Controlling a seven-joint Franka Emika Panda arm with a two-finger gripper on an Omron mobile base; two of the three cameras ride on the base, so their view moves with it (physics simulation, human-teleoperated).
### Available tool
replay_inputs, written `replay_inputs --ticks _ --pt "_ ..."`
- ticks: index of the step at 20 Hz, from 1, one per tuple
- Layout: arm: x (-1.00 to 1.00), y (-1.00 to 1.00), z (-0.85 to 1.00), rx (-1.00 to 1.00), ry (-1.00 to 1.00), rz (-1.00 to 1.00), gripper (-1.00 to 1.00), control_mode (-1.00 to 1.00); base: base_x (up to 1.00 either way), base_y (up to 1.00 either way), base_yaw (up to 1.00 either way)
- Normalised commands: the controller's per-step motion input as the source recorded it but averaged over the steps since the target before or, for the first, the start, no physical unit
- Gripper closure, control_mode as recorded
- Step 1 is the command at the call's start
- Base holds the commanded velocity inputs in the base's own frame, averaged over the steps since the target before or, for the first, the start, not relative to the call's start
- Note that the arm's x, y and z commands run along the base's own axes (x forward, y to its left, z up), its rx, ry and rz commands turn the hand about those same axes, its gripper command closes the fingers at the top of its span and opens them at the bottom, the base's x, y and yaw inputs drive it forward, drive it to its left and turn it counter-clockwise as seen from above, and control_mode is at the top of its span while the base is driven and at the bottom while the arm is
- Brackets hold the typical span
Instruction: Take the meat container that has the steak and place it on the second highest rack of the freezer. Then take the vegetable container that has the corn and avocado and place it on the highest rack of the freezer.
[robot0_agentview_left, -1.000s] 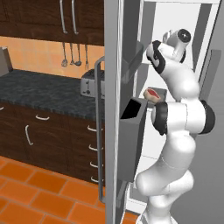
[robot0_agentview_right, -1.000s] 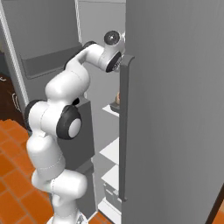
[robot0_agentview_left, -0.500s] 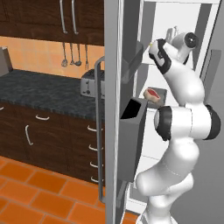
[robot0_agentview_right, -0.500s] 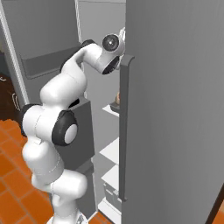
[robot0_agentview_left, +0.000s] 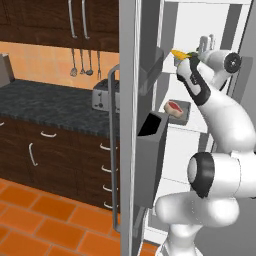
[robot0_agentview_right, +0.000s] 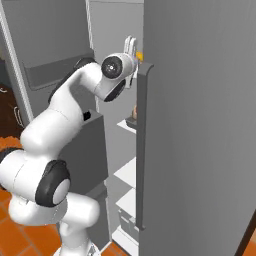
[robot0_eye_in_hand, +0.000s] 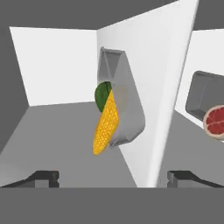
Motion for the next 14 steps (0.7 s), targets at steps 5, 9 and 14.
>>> replay_inputs --ticks 5,9,14 --pt "-1.00 0.25 0.24 -0.12 -0.05 0.00 -1.00 -1.00 0.00 0.00 0.00" --pt "-1.00 0.09 0.18 -0.06 -0.02 0.02 -1.00 -1.00 0.00 0.00 0.00" --pt "-1.00 0.19 0.01 0.00 0.05 0.08 -1.00 -1.00 0.00 0.00 0.00"
